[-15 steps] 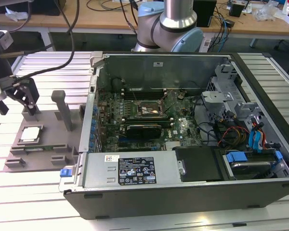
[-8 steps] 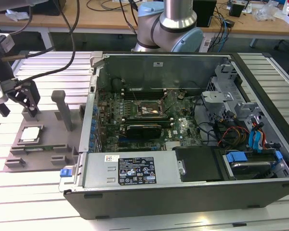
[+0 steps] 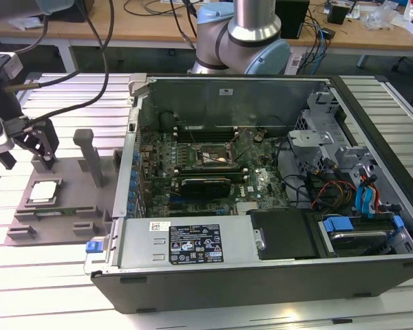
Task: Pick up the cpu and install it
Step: 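Pick up the cpu and move it towards the insertion slot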
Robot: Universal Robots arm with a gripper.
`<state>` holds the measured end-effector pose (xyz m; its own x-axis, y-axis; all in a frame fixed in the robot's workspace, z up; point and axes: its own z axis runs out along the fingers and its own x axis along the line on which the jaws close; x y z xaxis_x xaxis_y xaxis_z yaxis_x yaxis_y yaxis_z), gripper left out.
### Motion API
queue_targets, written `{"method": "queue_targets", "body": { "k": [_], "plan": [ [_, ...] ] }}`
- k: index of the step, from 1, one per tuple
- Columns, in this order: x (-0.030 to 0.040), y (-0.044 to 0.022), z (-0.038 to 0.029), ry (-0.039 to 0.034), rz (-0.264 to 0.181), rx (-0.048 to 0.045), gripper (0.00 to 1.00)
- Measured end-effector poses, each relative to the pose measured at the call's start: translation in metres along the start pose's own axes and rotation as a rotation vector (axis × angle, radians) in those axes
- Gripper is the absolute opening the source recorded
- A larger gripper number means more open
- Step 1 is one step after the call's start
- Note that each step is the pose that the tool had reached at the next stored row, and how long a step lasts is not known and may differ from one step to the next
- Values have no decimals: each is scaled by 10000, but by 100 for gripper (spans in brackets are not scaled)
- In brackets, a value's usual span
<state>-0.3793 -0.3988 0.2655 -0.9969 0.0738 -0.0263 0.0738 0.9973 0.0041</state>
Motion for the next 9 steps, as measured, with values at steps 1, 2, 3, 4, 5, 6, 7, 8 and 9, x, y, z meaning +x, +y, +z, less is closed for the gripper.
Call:
{"method": "queue_targets", "body": {
  "k": [1, 2, 3, 4, 5, 6, 7, 8, 9],
  "plan": [
    [0, 0, 9, 0, 0, 0, 74],
    [0, 0, 14, -1, 0, 1, 74],
    [0, 0, 17, -1, 0, 2, 74],
    [1, 0, 24, 0, 0, 2, 74],
    [1, 0, 27, 0, 0, 2, 74],
    [1, 0, 30, -1, 0, 2, 74],
    [1, 0, 37, -1, 0, 5, 74],
    [1, 0, 44, -1, 0, 9, 74],
    [1, 0, 52, -2, 0, 10, 74]
  ]
}}
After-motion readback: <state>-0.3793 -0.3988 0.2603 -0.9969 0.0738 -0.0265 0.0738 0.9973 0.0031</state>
